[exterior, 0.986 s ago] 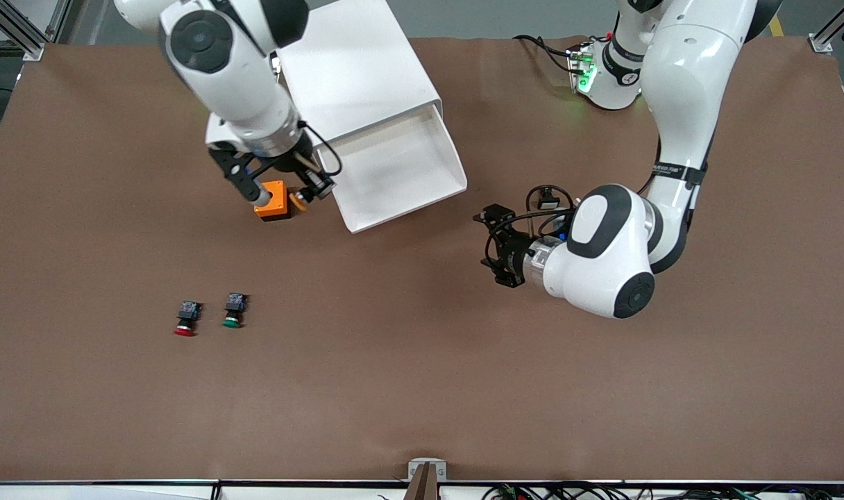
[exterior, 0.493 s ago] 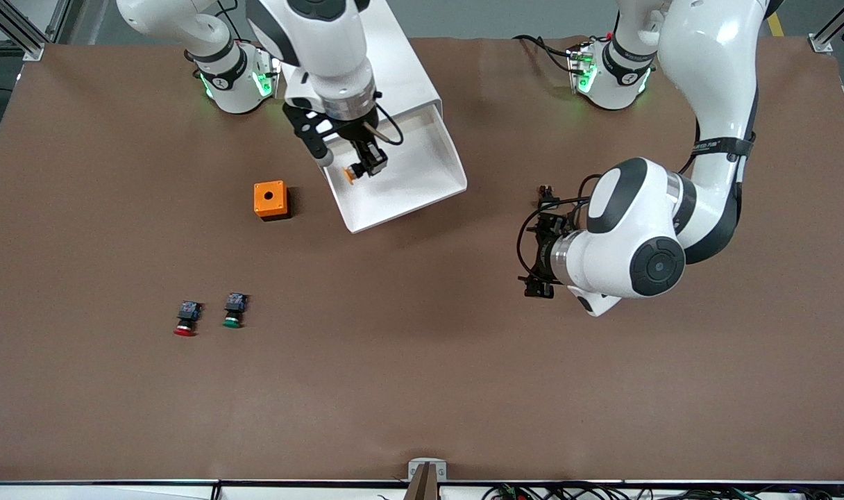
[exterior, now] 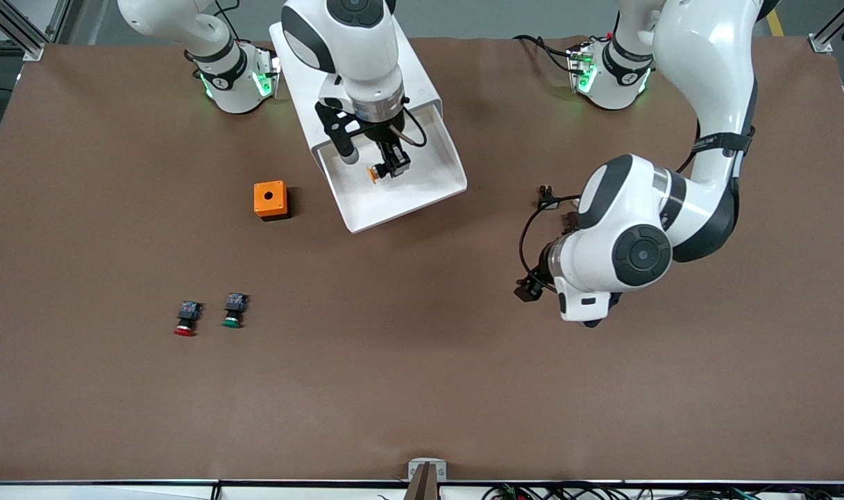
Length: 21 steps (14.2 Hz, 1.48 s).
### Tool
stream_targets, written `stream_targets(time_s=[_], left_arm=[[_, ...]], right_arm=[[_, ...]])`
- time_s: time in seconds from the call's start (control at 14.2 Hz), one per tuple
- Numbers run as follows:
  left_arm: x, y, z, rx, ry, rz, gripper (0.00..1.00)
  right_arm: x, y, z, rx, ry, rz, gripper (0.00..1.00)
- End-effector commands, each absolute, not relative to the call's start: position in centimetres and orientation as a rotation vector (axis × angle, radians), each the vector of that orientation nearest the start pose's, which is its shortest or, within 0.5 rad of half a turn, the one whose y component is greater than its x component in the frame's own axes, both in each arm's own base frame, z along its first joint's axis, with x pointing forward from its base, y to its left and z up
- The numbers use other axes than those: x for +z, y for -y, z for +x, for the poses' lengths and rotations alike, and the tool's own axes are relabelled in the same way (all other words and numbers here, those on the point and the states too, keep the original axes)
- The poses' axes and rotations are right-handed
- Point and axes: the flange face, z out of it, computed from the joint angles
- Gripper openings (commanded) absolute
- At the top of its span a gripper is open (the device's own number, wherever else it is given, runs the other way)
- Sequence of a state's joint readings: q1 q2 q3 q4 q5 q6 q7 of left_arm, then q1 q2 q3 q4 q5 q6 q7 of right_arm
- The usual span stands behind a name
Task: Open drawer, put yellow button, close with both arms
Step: 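Withdraw the right gripper from the drawer while the left gripper releases the handle, then push the drawer closed into the white unit with the left gripper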
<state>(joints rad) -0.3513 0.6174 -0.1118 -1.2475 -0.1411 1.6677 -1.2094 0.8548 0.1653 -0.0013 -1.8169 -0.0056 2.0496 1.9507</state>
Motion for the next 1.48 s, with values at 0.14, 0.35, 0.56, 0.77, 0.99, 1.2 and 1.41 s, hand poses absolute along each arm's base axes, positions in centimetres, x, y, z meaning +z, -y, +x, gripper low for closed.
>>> stream_targets(time_s=[0.14,0.35,0.56,0.77,0.99,1.2,1.41], left_arm=[[37.8,38.0,59.7,0.317,0.898,-2.954,1.0],[36.5,40.2,58.5,0.301,0.795,-3.006,1.0],[35.7,43.3,56.6,0.346,0.712,-3.057,1.0],[35.6,46.8,53.6,0.376,0.69,-3.053,1.0],[35.2,50.5,49.7,0.383,0.698,-3.019,1.0],[34.4,53.8,45.3,0.395,0.673,-2.987,1.0],[34.0,56.5,41.2,0.443,0.671,-2.963,1.0]], right_arm=[[44.2,-47.5,41.3,-0.057,-1.65,-2.602,1.0],[45.8,-46.3,43.4,-0.07,-1.534,-2.649,1.0],[47.6,-41.8,46.9,-0.049,-1.098,-2.949,1.0],[49.9,-34.0,51.9,0.038,-0.794,-3.105,1.0],[50.6,-24.3,55.9,0.133,-0.508,-3.173,1.0],[51.8,-13.3,58.4,0.218,-0.25,-3.186,1.0],[53.1,-3.5,58.7,0.293,-0.04,-3.159,1.0]])
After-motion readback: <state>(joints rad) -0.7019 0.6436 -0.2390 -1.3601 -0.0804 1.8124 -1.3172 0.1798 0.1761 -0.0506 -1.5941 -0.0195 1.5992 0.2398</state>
